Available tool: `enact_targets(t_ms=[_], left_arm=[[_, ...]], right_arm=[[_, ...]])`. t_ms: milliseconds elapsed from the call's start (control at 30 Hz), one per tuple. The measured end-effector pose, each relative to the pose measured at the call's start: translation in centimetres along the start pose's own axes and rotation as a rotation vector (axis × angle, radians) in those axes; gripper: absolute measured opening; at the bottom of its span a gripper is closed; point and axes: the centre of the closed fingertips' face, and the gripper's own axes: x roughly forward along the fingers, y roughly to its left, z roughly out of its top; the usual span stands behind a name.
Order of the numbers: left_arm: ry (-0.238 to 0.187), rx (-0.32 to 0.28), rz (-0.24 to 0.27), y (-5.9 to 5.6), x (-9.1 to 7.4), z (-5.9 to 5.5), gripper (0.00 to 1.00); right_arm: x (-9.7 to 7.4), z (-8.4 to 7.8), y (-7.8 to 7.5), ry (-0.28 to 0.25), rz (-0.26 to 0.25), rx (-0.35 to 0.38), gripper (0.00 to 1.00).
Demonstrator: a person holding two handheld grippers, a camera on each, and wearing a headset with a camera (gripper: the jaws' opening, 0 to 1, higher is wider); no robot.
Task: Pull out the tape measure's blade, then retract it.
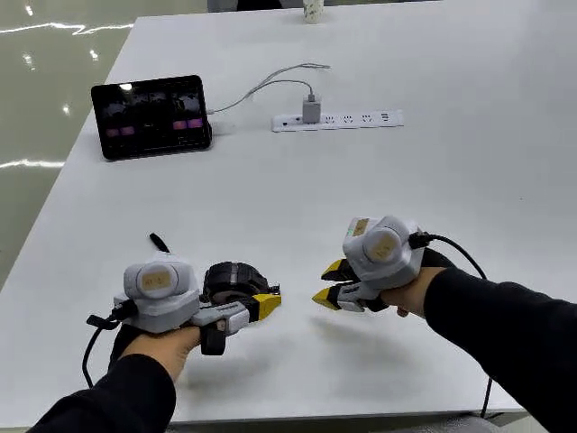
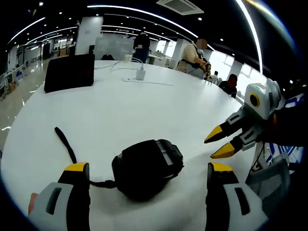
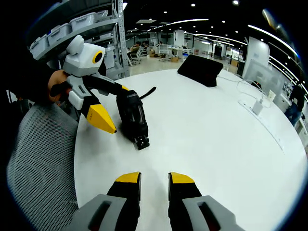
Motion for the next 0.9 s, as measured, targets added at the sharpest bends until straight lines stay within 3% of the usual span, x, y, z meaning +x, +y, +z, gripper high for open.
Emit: enact_targets(t_ms=[267,900], left_arm=[[0.021,0.018,-0.066,-0.3,-1.3,-0.3,0.99],[0.041,0.069,-0.105,2.3,-5.3,-0.5,0.99]], right_arm=[[-2.9,-1.7,-1.0,-0.016,-0.056,0.059,0.22],[-8.5,-6.0,-2.8,-0.020,-0.144,0.181,0.40]])
